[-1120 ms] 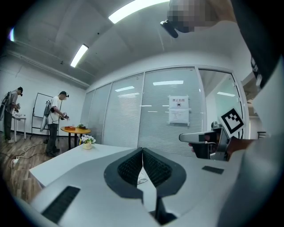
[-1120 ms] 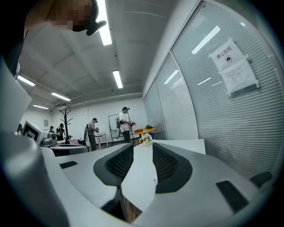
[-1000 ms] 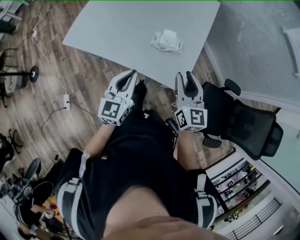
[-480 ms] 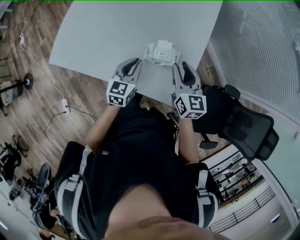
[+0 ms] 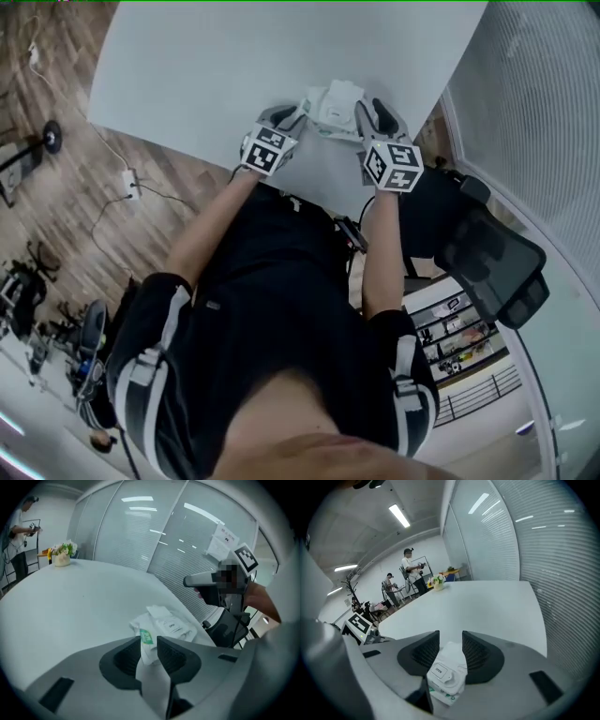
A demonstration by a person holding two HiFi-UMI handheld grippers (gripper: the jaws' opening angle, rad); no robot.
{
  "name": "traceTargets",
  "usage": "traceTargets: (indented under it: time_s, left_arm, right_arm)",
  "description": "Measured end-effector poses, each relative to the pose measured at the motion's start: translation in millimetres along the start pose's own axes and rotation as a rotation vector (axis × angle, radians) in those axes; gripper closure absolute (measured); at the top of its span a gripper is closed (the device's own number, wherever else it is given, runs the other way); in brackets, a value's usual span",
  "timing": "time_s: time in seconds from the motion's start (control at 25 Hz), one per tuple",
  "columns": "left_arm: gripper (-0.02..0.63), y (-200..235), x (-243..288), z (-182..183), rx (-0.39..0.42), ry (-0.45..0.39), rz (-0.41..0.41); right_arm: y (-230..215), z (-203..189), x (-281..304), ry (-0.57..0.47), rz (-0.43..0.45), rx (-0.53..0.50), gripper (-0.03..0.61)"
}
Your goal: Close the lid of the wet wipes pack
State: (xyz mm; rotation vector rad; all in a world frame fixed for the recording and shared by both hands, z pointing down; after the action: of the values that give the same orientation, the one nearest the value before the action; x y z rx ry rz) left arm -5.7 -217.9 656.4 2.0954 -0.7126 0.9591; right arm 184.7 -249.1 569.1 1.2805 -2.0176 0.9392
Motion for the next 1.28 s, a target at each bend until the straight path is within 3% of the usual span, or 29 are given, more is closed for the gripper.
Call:
traceTargets:
  time_s: [0.2, 0.36, 0.64, 0.8, 1.04, 1.28]
  left_arm:
    - [0.511, 14, 33, -7, -0.03, 0.094, -0.04]
    - [0.509, 21, 40, -9, -0.034, 0.098, -0.076]
    - [0.506, 19, 37, -6, -0.035, 0.094, -0.082]
    - [0.506, 19, 37, -6, -0.036, 0.096, -0.087]
    - [0.506, 18, 35, -8, -0.034, 0.096, -0.071]
    - [0.506, 13, 35, -10, -0.029, 0.092, -0.035]
  right_arm:
    - [-36, -7, 47, 0.156, 0.052, 0.005, 0.391]
    - [-56, -18, 80, 0.284, 0.116, 0.021, 0.345]
    - [-64, -32, 106, 0.458, 0.2, -0.019, 0.347]
    - [-57, -28, 103, 0.453, 0.267, -0.042, 0.387]
    - [-40, -17, 71, 0.398, 0.334, -0.084, 0.391]
    - [-19, -42, 44, 0.435, 0.415, -0.087, 0.39]
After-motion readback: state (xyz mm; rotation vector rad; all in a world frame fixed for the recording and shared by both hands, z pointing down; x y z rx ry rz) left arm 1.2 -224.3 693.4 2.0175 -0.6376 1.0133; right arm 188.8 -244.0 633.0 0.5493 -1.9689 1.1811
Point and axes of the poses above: the fingertips, and each gripper's own axes: x forward along the fingers, y to its left, z out of its top, the point moved 6 cm from there along -x, backward along the fingers, and after that the axes turned 10 degrees about y, right-handed, at the moved point
